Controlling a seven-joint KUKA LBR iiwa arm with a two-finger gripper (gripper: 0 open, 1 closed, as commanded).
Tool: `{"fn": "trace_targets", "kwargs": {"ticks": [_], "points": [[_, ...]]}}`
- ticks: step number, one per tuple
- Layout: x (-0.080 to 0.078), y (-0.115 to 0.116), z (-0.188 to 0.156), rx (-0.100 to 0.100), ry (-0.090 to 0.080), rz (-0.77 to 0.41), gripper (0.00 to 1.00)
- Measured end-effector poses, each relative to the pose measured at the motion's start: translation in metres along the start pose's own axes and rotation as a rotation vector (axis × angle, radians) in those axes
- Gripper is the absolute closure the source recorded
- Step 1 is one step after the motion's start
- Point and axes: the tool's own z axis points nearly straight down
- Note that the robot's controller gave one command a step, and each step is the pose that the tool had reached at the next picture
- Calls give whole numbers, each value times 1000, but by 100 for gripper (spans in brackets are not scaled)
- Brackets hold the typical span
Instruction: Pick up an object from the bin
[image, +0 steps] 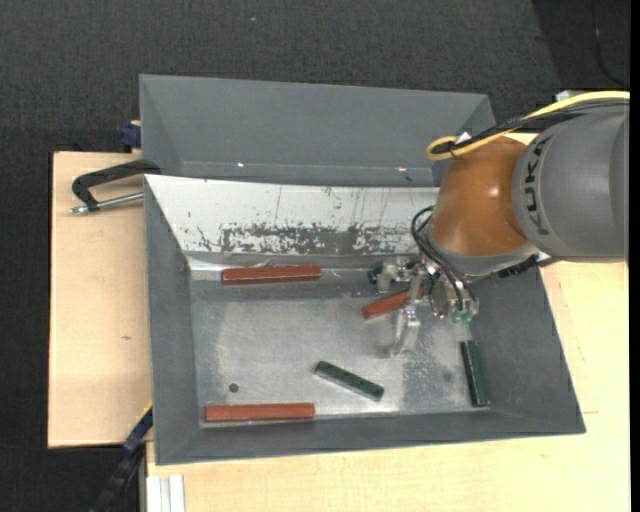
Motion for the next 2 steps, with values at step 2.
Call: {"fn": "trace_targets", "kwargs": {"ticks": [2], "points": [[-13,-8,8,0,-7,-94,100]]}}
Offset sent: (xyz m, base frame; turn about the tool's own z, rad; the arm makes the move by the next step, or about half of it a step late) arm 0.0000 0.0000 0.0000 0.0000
